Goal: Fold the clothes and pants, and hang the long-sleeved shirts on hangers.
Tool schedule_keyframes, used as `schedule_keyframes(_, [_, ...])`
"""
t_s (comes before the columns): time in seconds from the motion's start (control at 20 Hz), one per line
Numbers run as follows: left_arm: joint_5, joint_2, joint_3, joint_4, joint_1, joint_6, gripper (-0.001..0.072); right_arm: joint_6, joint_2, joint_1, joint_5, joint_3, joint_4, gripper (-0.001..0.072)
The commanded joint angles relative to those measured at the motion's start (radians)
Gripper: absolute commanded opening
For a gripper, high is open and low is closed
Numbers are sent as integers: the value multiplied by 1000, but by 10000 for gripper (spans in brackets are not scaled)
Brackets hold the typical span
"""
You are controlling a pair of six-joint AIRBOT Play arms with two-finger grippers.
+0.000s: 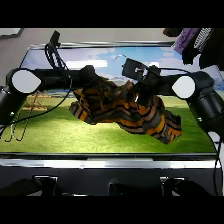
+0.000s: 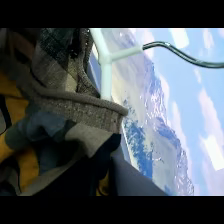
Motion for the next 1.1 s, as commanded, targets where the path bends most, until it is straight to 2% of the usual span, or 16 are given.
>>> schedule_keyframes(0.0, [-114,42,3,164,-45,-76,24,28,51,37,7,1,-8,26])
schedule_keyframes(0.05, [-113,59,3,180,-42,-76,53,28,74,35,25,1,-21,26])
schedule_keyframes(0.1, [-114,80,3,203,-31,-74,163,28,94,35,45,1,-32,27])
schedule_keyframes(0.25, [-115,146,3,210,45,-6,556,27,128,35,105,1,-26,27])
schedule_keyframes(0.35, [-129,200,3,199,122,71,720,27,129,35,153,1,-26,27])
schedule_keyframes(0.45, [-183,249,3,136,217,203,720,25,129,35,163,1,-26,27])
schedule_keyframes(0.55, [-304,274,3,53,331,359,720,-10,129,35,160,1,-26,27])
schedule_keyframes(0.7, [-486,261,3,45,412,586,720,-56,129,35,161,1,-26,27])
schedule_keyframes(0.8, [-531,246,3,61,411,689,718,-55,124,35,161,1,-26,27])
schedule_keyframes(0.85, [-533,243,0,60,408,701,714,-55,119,35,161,1,-26,27])
schedule_keyframes(0.9, [-531,243,-8,60,396,698,648,-55,115,35,162,1,-23,27])
schedule_keyframes(0.95, [-513,243,-22,54,381,755,601,-55,111,35,162,1,-14,27])
schedule_keyframes(1.05, [-489,247,-80,-4,362,1075,600,-56,101,35,162,1,13,28])
